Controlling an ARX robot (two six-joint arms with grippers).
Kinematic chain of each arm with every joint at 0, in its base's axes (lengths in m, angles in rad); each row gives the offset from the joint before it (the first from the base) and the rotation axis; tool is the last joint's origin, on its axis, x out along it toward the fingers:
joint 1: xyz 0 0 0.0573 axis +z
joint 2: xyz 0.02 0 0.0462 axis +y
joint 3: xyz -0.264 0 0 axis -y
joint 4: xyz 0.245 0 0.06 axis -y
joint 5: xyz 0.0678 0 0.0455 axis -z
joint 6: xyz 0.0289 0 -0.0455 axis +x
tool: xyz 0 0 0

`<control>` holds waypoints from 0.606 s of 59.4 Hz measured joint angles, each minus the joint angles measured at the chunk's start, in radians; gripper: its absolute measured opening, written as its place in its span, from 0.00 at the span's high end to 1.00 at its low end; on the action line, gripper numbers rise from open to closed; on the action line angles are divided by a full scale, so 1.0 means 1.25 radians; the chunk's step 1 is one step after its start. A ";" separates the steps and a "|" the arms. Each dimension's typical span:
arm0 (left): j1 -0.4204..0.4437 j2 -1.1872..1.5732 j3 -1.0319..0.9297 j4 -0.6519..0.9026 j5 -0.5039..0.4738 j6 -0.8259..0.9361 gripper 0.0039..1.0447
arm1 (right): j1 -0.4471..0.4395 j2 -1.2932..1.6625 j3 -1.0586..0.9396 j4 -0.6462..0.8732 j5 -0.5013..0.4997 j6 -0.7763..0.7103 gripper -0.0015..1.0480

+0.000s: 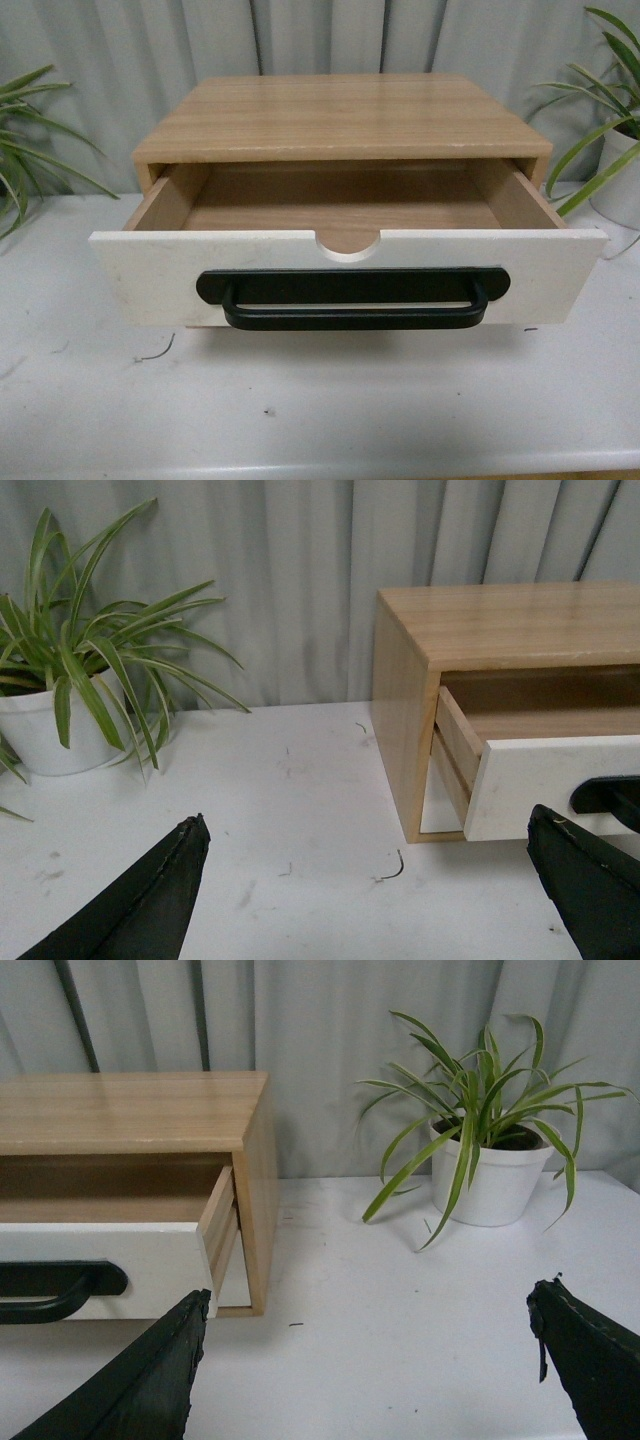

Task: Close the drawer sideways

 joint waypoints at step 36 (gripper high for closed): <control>-0.121 0.787 0.464 0.023 0.099 0.469 0.06 | 0.043 0.844 0.461 0.193 -0.199 -0.535 0.06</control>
